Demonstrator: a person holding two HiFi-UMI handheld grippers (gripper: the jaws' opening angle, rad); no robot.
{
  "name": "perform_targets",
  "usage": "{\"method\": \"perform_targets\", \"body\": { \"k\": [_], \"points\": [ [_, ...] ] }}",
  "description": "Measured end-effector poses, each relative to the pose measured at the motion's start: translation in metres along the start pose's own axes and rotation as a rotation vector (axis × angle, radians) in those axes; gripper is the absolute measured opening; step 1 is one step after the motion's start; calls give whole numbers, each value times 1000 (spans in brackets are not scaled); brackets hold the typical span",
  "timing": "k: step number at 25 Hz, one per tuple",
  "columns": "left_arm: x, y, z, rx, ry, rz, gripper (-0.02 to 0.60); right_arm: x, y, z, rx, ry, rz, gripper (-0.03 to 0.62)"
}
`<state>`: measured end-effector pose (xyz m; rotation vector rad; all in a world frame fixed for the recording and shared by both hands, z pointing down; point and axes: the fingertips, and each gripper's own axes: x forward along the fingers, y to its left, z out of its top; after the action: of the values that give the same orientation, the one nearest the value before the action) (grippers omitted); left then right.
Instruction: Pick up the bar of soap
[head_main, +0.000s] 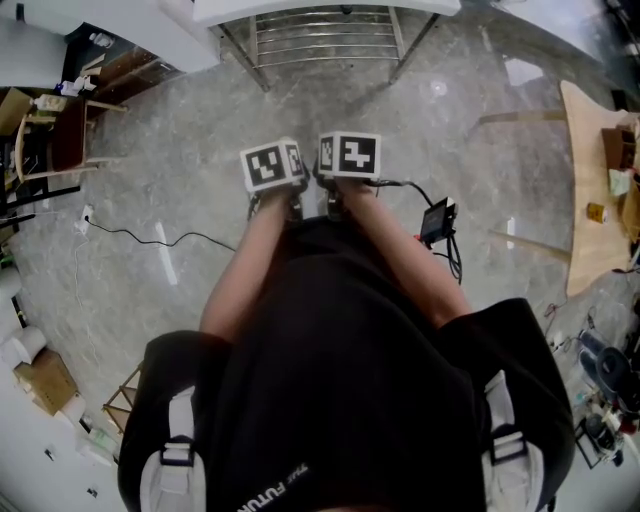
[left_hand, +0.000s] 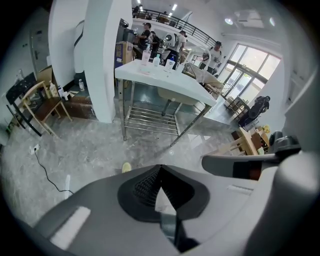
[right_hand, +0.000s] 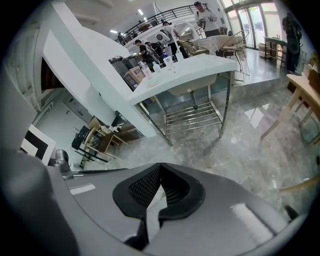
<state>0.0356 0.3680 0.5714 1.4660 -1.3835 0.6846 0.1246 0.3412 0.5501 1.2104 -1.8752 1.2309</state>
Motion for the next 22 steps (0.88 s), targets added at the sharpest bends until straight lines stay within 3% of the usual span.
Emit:
{"method": "perform_targets", "body": {
  "k": [8,15,22],
  "points": [
    [24,12,38,6,35,-10,-3,32,5,33,20,22,-6,14],
    [45,25,90,54,62,7,-3,64,12,74,46,47,-21,14],
    [62,27,139,69,80,-22,-3,88,21,119,43,58,-33,14]
  ]
}}
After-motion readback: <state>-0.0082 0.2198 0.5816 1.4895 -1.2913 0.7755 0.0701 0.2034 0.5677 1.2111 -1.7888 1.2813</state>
